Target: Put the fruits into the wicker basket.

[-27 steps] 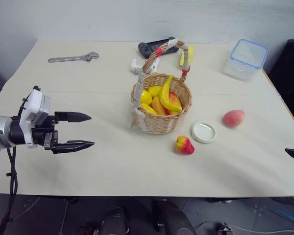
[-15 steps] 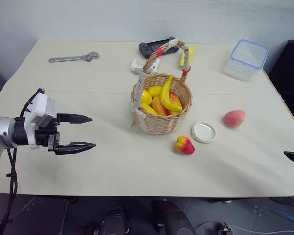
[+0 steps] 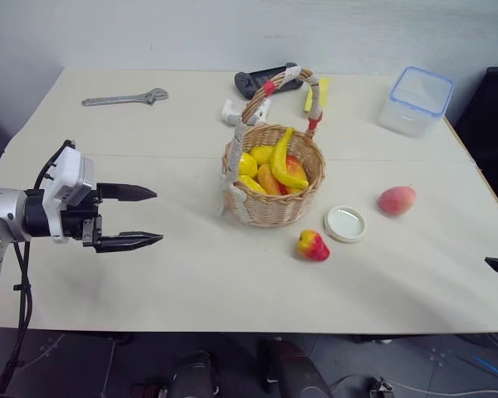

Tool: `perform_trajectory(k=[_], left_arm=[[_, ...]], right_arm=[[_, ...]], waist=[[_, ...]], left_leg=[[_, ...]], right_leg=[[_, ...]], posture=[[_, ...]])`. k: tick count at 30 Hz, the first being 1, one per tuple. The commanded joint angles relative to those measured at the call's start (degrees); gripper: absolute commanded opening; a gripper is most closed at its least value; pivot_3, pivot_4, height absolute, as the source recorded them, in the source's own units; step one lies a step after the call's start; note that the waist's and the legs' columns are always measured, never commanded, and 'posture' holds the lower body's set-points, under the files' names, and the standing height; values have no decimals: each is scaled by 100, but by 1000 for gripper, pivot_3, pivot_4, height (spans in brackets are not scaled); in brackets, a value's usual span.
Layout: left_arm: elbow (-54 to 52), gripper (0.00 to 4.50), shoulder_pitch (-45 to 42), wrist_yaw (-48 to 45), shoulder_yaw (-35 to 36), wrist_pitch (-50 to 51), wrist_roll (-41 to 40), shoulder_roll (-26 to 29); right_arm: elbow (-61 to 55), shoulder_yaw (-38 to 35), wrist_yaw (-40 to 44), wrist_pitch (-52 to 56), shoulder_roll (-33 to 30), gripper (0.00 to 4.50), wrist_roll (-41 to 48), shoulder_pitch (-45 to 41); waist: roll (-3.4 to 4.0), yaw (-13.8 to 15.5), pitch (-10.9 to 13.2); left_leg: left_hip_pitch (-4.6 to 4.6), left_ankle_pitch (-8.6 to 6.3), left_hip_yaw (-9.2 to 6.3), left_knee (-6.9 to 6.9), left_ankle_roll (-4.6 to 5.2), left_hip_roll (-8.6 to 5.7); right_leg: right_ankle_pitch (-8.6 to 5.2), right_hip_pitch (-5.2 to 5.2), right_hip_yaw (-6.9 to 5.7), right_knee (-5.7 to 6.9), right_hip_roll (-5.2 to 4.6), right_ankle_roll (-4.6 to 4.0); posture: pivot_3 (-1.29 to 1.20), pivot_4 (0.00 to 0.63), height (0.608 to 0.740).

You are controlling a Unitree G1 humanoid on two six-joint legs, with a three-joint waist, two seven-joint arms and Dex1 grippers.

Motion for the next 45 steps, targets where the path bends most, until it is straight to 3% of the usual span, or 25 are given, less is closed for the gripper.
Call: perform_trajectory(k=[1,5,8,12,15,18,22,31,34,40,45], left_arm=[[-213,4500,-127,-35,20,96,-204,-10],[-625,4500,-394,-199,-191,466,-635,-44],[-915,4500,-652,-363,-559,374,-607,-105],[-1023,4500,-1219,-488,-1120,317,-510,-385],[-998,4500,-1500,-646,-1435,202,-387,-540],[-909,4500,-1673,-712,-1640,32,-217,-666],[-857,4500,-1764,-668,-1658,0,-155,-778],[-972,4500,-1657,-476,-1561,21,-184,-797],[-955,4500,-1682,-441,-1567,0,-169,-801],[-877,4500,-1824,-409,-1602,-11,-125,-843],[-791,4500,-1962,-432,-1651,-20,-72,-922]], right_arm=[[-565,140,-144,143,-105,4458,101,-137],[-1611,529,-272,712,-172,4458,618,-458],[-2215,1277,-374,645,-233,4458,602,-872],[-2372,2764,-429,271,-190,4458,121,-1694],[-1872,3952,-615,-172,78,4458,-635,-2608],[-1180,4810,-581,-596,370,3863,-1267,-3297],[-239,5474,-682,-912,746,2585,-1916,-4045],[480,5867,-382,-1126,867,2585,-2351,-4357],[707,5981,-454,-1318,952,2010,-2581,-4365],[1010,6029,-700,-1902,1031,11,-2934,-4335],[-58,5428,-478,-1516,871,11,-2198,-3739]], waist=[[0,-2,0],[1,-11,1],[2,-7,1],[1,6,2],[1,-4,2],[1,-21,2],[2,-26,3],[3,-8,3],[3,-8,3],[2,-38,2],[1,-30,2]], left_leg=[[0,0,0,0,0,0],[3,6,-2,8,-5,0],[10,9,-4,9,-7,-1],[21,13,-3,9,-6,-3],[23,15,2,14,-3,-7],[21,29,7,18,-28,-6],[21,34,7,18,-36,-5],[20,30,7,17,-41,-3],[20,31,7,20,-42,-3],[29,32,7,40,-41,-3],[42,34,2,41,-40,-5]], right_leg=[[0,0,0,1,0,0],[0,0,1,19,0,1],[0,5,1,25,1,2],[0,15,1,24,2,2],[0,15,6,26,2,3],[-1,11,8,32,2,3],[-2,5,10,46,6,1],[-23,1,10,50,5,2],[-23,1,10,57,5,1],[-23,12,10,72,4,1],[-23,26,10,77,3,2]], posture=[[0,150,740],[0,150,740],[0,150,740],[0,150,740],[0,150,740],[0,150,740],[0,150,740],[0,150,740],[0,150,740],[0,150,740],[0,150,740]])
